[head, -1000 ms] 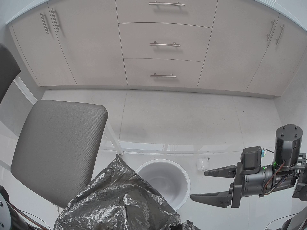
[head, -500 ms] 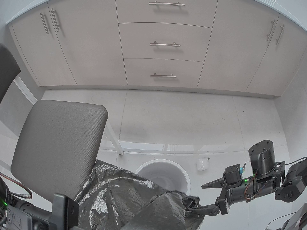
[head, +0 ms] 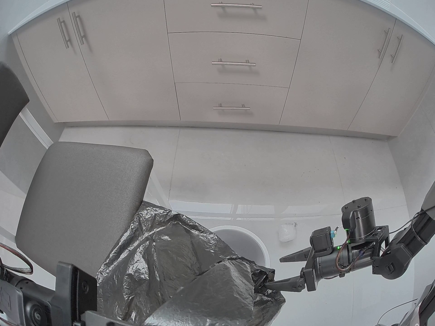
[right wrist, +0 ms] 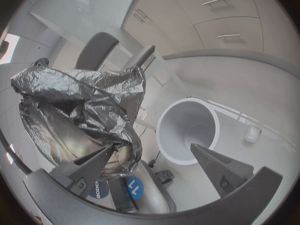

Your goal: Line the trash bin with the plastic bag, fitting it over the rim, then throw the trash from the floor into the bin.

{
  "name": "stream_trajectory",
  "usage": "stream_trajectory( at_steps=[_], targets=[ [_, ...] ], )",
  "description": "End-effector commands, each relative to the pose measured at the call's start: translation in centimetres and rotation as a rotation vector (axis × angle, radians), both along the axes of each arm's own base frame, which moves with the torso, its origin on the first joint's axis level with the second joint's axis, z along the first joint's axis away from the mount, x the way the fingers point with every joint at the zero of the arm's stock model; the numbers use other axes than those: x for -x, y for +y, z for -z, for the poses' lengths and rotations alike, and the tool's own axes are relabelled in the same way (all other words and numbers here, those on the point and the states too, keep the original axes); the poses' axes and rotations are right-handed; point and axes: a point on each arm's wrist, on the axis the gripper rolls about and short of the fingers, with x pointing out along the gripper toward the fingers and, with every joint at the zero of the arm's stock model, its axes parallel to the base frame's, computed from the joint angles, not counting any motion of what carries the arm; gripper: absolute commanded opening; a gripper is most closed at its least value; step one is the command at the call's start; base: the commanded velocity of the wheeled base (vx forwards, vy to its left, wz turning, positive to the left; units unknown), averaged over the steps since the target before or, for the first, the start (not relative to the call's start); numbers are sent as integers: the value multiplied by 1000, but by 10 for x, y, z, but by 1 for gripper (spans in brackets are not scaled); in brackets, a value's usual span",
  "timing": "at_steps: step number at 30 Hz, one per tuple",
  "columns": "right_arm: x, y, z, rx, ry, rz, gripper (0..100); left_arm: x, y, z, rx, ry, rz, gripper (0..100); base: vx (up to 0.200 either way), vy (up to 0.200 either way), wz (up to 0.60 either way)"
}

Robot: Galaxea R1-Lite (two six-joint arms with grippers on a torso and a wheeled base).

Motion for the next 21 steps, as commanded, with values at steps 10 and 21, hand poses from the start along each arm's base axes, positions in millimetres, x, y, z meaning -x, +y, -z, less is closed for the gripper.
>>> stream_trajectory(
  at_steps=[10,21],
  targets=[
    [-15,48,10,-147,92,6,100,1,0,0,3,-2,10,0,0,0,0],
    [2,53,1,-173,131,-27,100,2,0,0,4,-4,10,0,0,0,0]
  ],
)
